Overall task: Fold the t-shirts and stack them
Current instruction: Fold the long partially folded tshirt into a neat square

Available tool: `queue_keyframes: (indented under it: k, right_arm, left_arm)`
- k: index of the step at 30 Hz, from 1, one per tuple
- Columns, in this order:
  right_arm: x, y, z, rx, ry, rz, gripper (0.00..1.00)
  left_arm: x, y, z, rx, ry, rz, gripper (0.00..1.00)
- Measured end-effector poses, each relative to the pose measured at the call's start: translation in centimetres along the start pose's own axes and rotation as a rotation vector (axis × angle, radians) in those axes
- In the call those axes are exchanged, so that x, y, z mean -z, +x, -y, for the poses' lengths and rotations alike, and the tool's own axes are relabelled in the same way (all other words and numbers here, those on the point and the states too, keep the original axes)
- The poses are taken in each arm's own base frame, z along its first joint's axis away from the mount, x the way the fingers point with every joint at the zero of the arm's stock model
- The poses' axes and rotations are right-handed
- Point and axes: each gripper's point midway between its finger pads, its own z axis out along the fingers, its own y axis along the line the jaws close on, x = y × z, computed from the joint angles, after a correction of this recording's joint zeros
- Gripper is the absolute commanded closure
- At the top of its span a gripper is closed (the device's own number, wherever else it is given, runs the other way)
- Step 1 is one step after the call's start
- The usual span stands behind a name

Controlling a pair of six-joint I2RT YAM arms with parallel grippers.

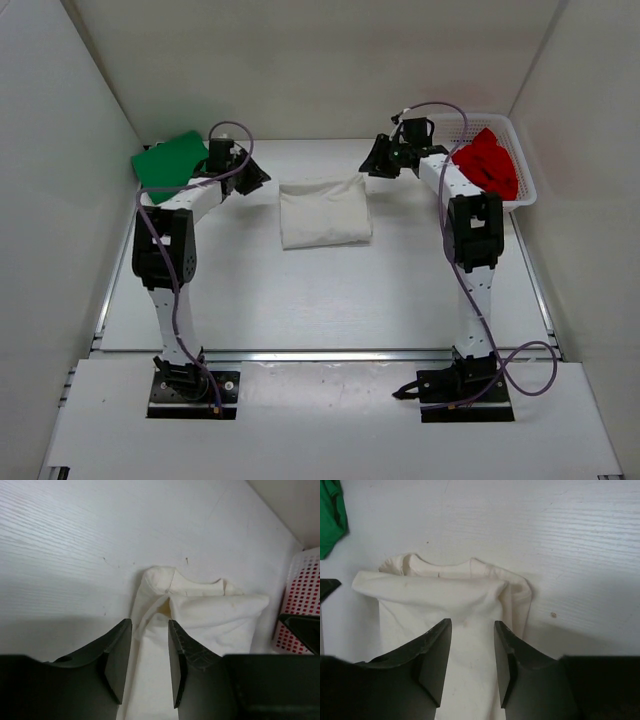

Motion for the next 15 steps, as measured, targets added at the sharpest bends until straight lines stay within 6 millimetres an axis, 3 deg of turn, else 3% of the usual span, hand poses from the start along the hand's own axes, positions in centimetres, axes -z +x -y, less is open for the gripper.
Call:
queue_keyframes:
  k: [2, 4, 7, 10, 12, 15]
  right_arm:
    - [0.6, -0.3, -0.5, 0.016, 0.006, 0.011, 0.59]
    - [1.6, -0.3, -1.1, 0.039, 0.007, 0.031, 0.71]
    - [3.3, 1.4, -2.6, 0.054, -0.008, 0.035, 0.95]
    - [3.3, 3.2, -4.6, 0.07, -0.053, 0.018, 1.0]
    - [2.5, 4.9, -5.5, 0.079, -0.085, -0.003, 1.0]
    - [1.3, 9.5, -5.2, 0.056, -0.104, -0.072, 1.0]
  left_arm:
    - [1.4, -1.6, 0.0, 0.015, 0.014, 0.049, 0.54]
    - [2.9, -2.5, 0.7, 0.013, 0.034, 0.087, 0.54]
    - [4.0, -2.0, 4.2, -0.031, 0.105, 0.12, 0.54]
    - [3.2, 0.9, 7.7, -0.08, 0.175, 0.087, 0.54]
    - [1.6, 3.5, 9.3, -0.105, 0.21, 0.032, 0.55]
    - [-1.6, 6.0, 9.2, -0.107, 0.215, -0.036, 0.56]
